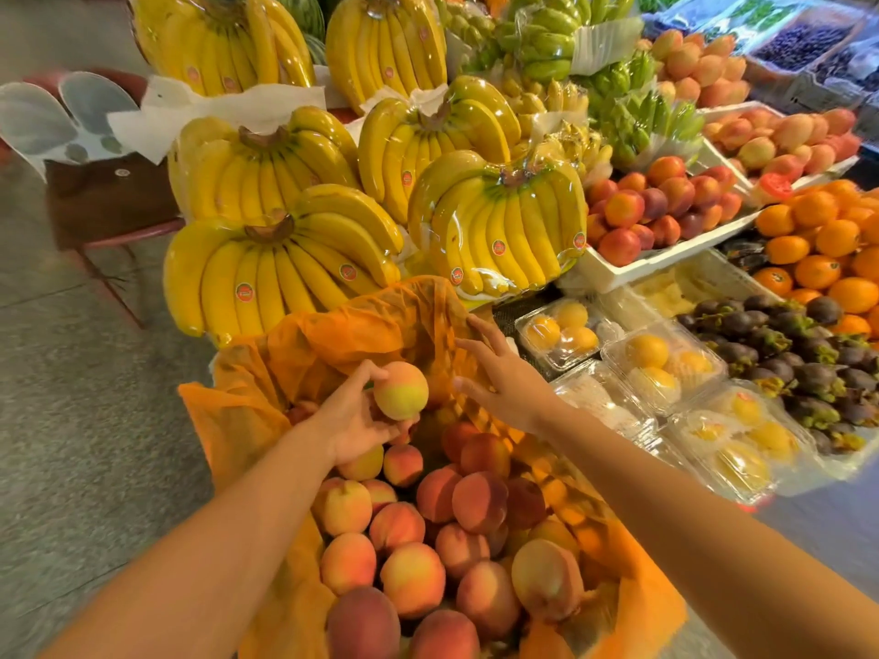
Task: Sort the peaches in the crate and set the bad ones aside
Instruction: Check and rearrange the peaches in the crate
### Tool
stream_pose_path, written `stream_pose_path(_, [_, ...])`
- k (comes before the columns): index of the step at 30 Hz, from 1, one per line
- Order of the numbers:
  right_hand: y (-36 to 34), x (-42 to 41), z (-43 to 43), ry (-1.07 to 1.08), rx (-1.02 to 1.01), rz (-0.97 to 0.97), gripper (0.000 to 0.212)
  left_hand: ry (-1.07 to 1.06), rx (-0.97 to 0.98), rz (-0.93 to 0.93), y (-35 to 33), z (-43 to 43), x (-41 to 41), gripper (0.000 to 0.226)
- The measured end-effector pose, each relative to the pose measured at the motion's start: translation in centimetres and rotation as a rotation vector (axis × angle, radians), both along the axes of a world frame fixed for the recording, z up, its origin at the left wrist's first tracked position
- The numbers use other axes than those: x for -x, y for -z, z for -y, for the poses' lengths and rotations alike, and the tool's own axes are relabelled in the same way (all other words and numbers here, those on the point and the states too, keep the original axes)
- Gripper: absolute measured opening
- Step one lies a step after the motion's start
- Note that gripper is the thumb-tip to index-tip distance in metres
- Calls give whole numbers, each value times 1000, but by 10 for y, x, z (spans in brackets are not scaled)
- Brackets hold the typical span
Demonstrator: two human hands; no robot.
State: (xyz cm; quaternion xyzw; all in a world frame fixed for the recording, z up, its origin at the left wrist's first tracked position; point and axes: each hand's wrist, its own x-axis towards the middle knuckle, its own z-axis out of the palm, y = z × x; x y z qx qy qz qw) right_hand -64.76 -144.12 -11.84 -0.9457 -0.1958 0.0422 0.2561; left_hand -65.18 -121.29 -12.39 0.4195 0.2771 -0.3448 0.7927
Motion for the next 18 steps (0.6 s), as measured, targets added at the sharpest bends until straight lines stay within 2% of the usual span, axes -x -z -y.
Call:
stream_pose_path(6, [-2, 3, 0, 19, 40, -28, 65, 46, 171, 4, -15, -3, 9, 55])
stream_pose_path(9, [-2, 3, 0, 25, 34, -38, 70, 48, 167, 1, -19, -5, 9, 62])
stream_pose_path(11, [-2, 3, 1, 31, 26, -44, 73, 58, 125, 22, -21, -5, 8, 66])
stream_pose_path(14, [-2, 3, 0, 43, 14, -52, 74, 56, 4, 69, -21, -5, 7, 53])
stream_pose_path(18, [-1, 2, 0, 42, 1, -54, 74, 103, -342, 184, -13, -8, 2, 48])
